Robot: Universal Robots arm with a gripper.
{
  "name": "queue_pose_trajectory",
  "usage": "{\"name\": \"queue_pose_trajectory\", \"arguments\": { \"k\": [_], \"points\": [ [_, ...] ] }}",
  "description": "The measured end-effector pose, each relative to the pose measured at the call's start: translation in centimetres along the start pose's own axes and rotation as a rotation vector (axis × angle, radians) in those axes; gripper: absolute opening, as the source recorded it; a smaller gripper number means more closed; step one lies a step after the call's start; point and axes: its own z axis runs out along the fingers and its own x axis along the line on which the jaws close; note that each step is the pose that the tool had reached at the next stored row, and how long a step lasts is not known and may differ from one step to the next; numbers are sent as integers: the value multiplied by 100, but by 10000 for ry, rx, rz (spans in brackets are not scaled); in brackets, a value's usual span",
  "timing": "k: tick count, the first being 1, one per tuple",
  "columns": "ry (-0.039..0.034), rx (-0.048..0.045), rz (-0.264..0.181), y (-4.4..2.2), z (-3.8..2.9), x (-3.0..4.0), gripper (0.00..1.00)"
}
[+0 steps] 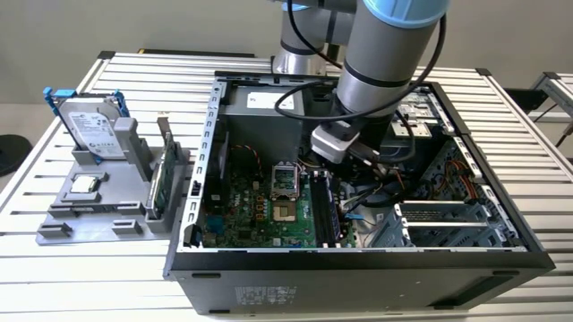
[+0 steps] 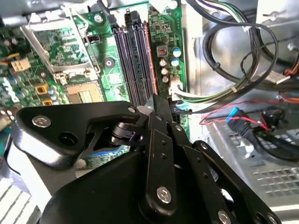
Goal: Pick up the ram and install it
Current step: 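Press down the ram until it locks into place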
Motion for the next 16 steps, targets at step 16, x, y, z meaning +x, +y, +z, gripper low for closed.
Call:
{"name": "queue_pose_trajectory", "arguments": {
  "k": [16],
  "points": [
    [-42,-6,2639,0,2,0,0]
  ]
}}
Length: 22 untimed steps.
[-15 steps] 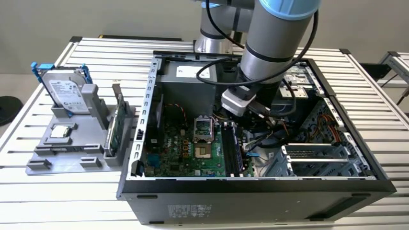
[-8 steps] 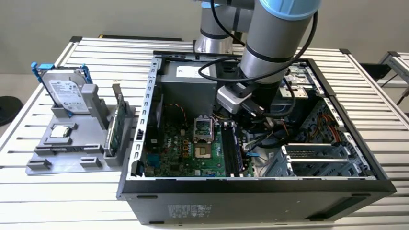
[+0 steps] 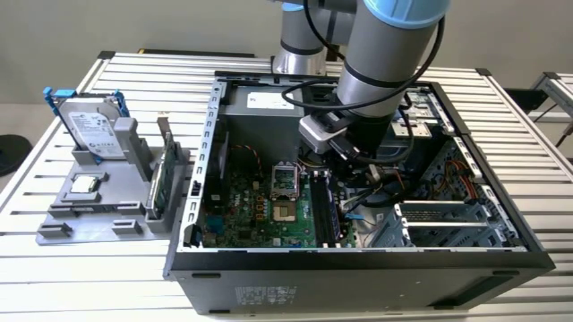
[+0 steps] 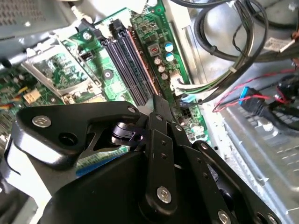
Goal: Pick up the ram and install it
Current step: 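Press down the ram until it locks into place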
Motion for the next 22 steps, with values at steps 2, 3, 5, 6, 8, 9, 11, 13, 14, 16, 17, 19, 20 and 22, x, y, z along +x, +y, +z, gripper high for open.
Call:
{"name": "queue_pose_trajectory", "arguments": {
  "k": [2,3,5,6,8,9,11,13,14,16,17,19,20,22],
  "points": [
    [-5,-1,340,0,0,0,0],
    [-8,-1,515,0,1,0,0],
    [-14,-1,854,0,2,0,0],
    [-16,-2,1020,0,2,0,0],
    [-21,-3,1361,0,3,0,0],
    [-24,-3,1507,0,3,0,0],
    [-29,-4,1815,0,3,0,0],
    [-33,-5,2108,0,3,0,0],
    [-35,-5,2248,0,4,0,0],
    [-39,-5,2497,0,5,0,0],
    [-41,-6,2615,0,5,0,0],
    [-45,-6,2882,0,6,0,0],
    [-47,-6,3022,0,7,0,0],
    [-52,-8,3320,0,8,0,0]
  ]
}}
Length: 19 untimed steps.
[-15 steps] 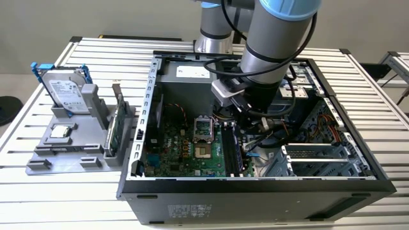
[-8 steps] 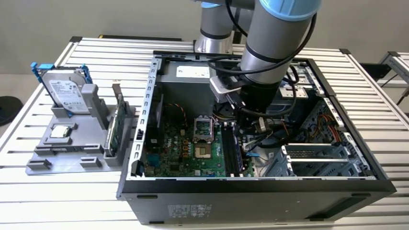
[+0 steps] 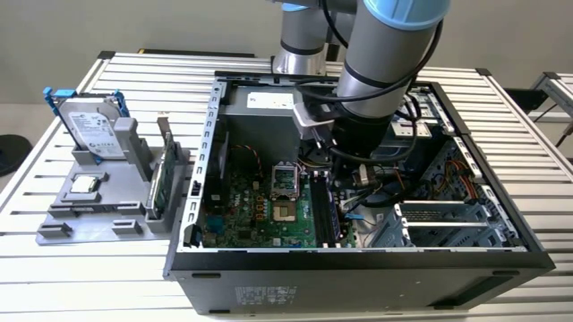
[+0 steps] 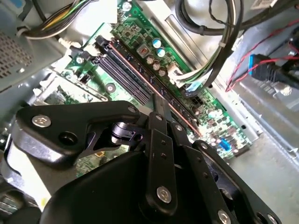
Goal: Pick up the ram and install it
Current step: 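Press down the ram until it locks into place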
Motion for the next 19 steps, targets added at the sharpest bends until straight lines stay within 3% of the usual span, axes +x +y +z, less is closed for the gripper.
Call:
{"name": "queue_pose_trajectory", "arguments": {
  "k": [11,19],
  "points": [
    [-26,-3,1586,0,5,0,0],
    [-37,-4,2317,0,6,0,0]
  ]
}}
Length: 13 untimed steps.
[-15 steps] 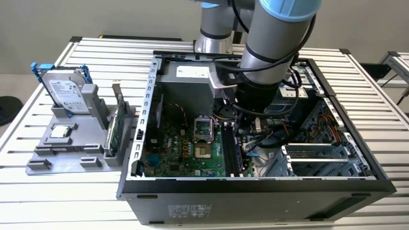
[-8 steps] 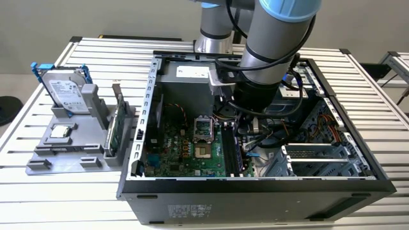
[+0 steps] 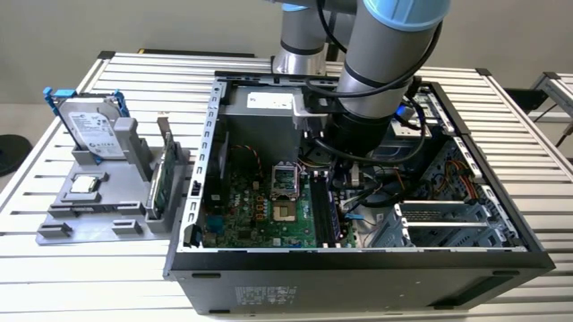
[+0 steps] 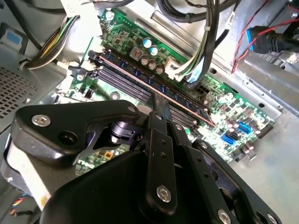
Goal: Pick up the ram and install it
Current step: 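Press down the ram until it locks into place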
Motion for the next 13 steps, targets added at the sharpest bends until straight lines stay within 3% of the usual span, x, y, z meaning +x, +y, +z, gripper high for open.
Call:
{"name": "queue_pose_trajectory", "arguments": {
  "k": [13],
  "points": [
    [-2,0,92,-27,5,0,0]
  ]
}}
